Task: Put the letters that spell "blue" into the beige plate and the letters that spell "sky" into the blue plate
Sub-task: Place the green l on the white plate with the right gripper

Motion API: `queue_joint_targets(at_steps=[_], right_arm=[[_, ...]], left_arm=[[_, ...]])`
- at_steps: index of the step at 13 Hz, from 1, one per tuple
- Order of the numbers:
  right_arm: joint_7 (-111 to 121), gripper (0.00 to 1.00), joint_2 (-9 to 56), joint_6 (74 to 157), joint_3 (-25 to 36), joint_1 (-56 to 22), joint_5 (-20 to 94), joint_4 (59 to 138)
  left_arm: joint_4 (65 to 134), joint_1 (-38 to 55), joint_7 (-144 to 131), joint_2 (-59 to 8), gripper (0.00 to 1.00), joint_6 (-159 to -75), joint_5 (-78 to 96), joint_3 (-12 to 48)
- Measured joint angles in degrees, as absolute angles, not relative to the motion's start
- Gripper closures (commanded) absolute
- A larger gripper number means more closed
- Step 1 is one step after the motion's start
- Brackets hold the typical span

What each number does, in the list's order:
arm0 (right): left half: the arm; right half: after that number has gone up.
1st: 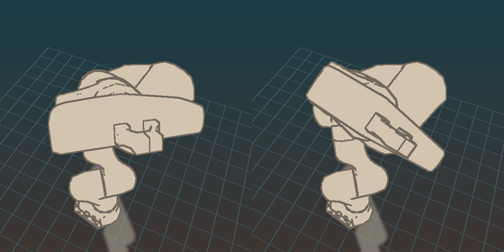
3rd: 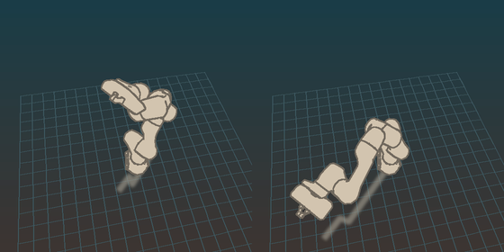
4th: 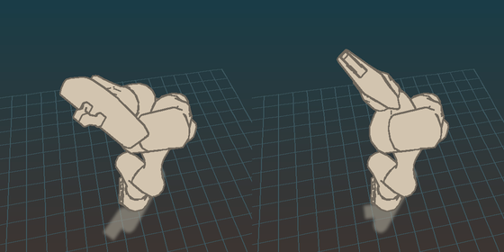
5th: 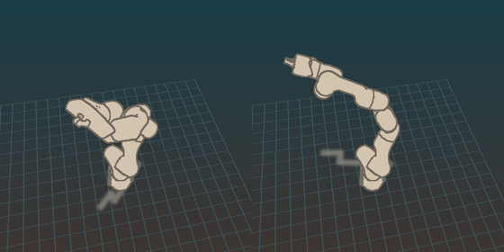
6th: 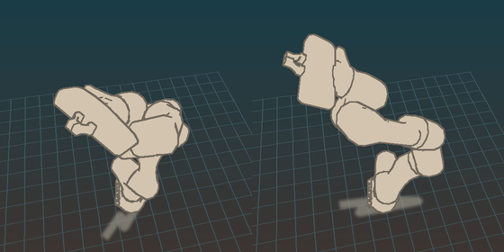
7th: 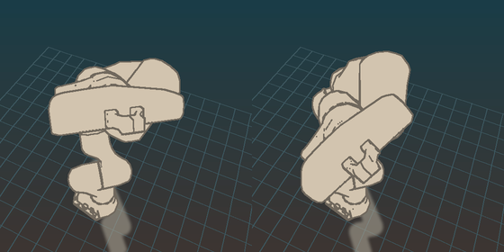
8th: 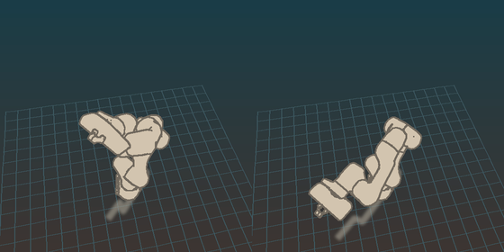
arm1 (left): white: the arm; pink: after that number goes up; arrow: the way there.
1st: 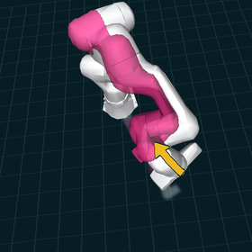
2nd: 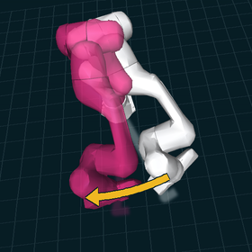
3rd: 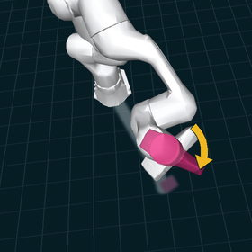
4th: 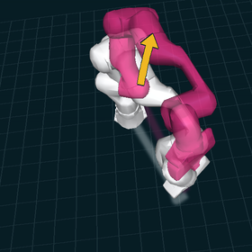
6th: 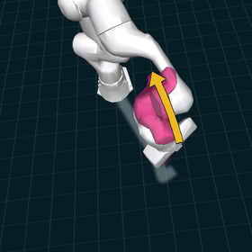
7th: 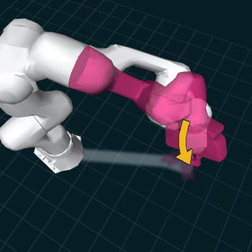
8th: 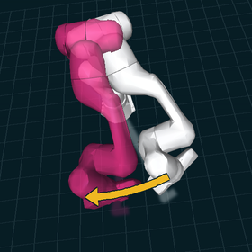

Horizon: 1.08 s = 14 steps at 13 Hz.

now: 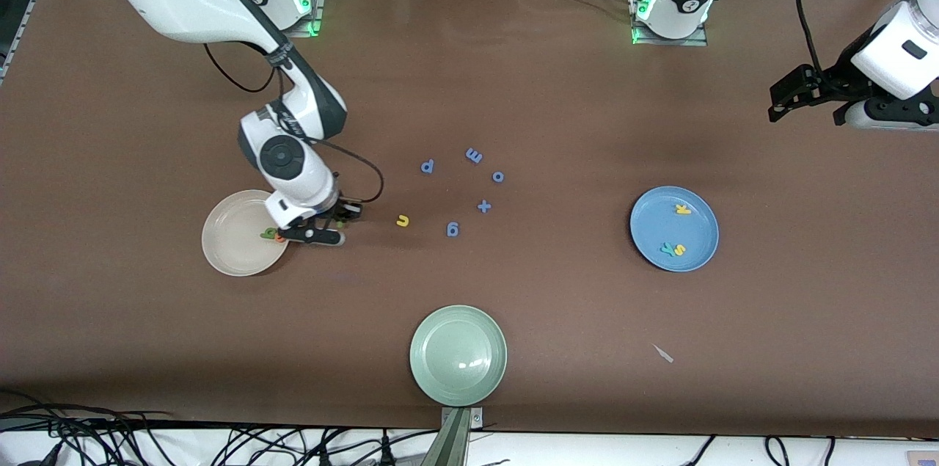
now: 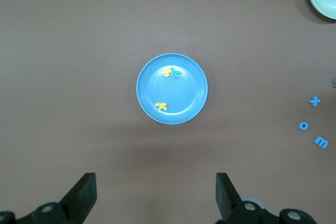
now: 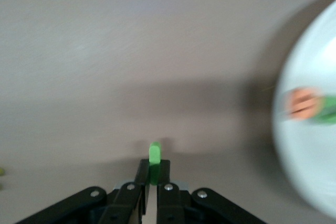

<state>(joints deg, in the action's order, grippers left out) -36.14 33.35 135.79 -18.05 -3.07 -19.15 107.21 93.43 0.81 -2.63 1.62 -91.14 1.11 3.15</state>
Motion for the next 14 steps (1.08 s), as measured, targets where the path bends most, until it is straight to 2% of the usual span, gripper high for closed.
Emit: queue_joint_targets(at_steps=[2,3,5,6,7,10,14], right_arm=[[-27.2,0.97,30.2,129.8,-16.4,-0.4,-18.7,105.5],[-22.9,0.93,29.0,128.1,-15.1,0.3,-17.9,105.0],[-17.0,0.66,27.7,126.8,-12.1,0.6,-17.2,104.9],[-15.8,0.45,27.8,126.7,-11.0,0.7,-16.9,105.1],[-15.6,0.39,27.9,126.7,-10.6,0.8,-15.8,105.4],[-17.2,0.39,28.1,126.8,-11.3,0.6,-10.8,105.6],[-30.9,0.39,31.4,127.0,-17.8,-0.6,-10.3,100.9]], left_arm=[[93.4,0.8,-2.6,1.6,0.0,-91.1,1.1,3.2],[93.4,0.8,-2.6,1.6,0.0,-91.1,1.1,3.2],[93.4,0.9,-2.6,1.6,0.0,-91.1,1.1,3.2],[93.4,0.9,-2.6,1.6,0.0,-91.1,1.1,3.2],[93.4,0.9,-2.6,1.6,0.0,-91.1,1.1,3.2],[93.4,0.9,-2.6,1.6,0.0,-91.1,1.1,3.9],[93.3,0.9,-2.6,1.6,0.0,-91.1,1.1,4.0]])
